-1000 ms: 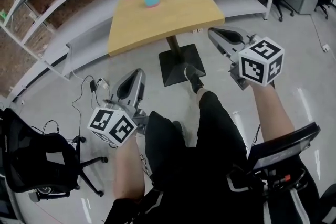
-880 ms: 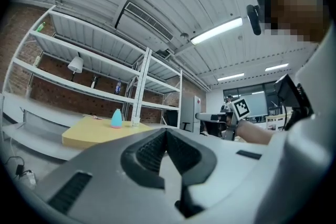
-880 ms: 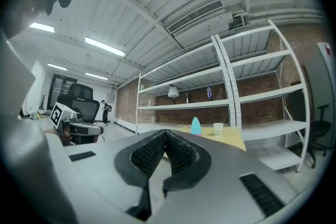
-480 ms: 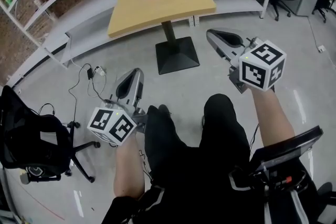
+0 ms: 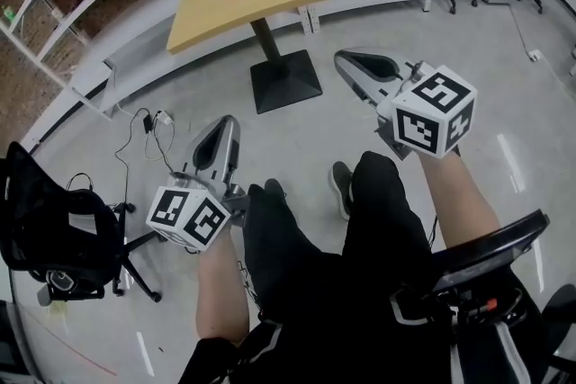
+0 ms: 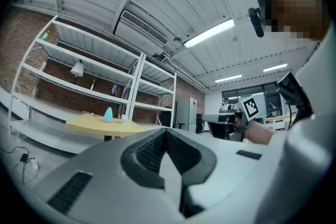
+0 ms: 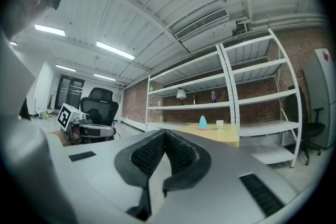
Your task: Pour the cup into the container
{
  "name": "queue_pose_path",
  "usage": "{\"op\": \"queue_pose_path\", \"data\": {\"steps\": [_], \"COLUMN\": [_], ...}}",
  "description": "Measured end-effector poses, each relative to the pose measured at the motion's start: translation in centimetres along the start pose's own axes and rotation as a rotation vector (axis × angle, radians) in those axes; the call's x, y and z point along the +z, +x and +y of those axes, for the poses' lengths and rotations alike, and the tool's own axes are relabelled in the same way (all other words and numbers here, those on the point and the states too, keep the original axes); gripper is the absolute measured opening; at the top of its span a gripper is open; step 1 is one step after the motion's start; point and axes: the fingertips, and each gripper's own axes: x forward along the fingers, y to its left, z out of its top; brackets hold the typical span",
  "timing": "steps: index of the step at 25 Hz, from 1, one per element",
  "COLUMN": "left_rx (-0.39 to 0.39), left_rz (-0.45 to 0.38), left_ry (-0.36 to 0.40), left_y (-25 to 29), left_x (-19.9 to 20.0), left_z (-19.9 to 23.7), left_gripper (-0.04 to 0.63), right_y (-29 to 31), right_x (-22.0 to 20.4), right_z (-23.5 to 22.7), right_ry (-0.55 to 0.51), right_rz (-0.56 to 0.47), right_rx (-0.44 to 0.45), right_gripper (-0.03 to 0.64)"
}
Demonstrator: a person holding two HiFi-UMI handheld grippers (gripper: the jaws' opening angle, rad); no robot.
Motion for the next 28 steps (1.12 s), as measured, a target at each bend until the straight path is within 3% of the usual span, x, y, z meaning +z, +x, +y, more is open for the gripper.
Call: {"op": "queue_pose_path", "data": {"steps": [11,16,28], "left_rx": [0.037,0.061,0.059], "left_rz": [-0.008,0.016,0.013], "left_ry": [0.038,0.017,0.054], "left_y": [-5.7,-7.2,-7.9], "left_x": [-1.0,-1.8,-0.8], "left_z": [-6.9,-8.3,-9.1], "left_gripper": [-0.009,-0.009,-0.008], "right_y": [-9.4,-11.2,-12.0], "right_x": [-1.2,-2.0,-0.7], "right_z": [5.2,6.5,6.8], "right_ry": [-0.02,-0.053,-0.056], "right_rz": [-0.007,0.025,-0.007], "right_rx": [-0.095,-0.108,-0.113], "right_gripper": [0.0,0.0,0.0]}}
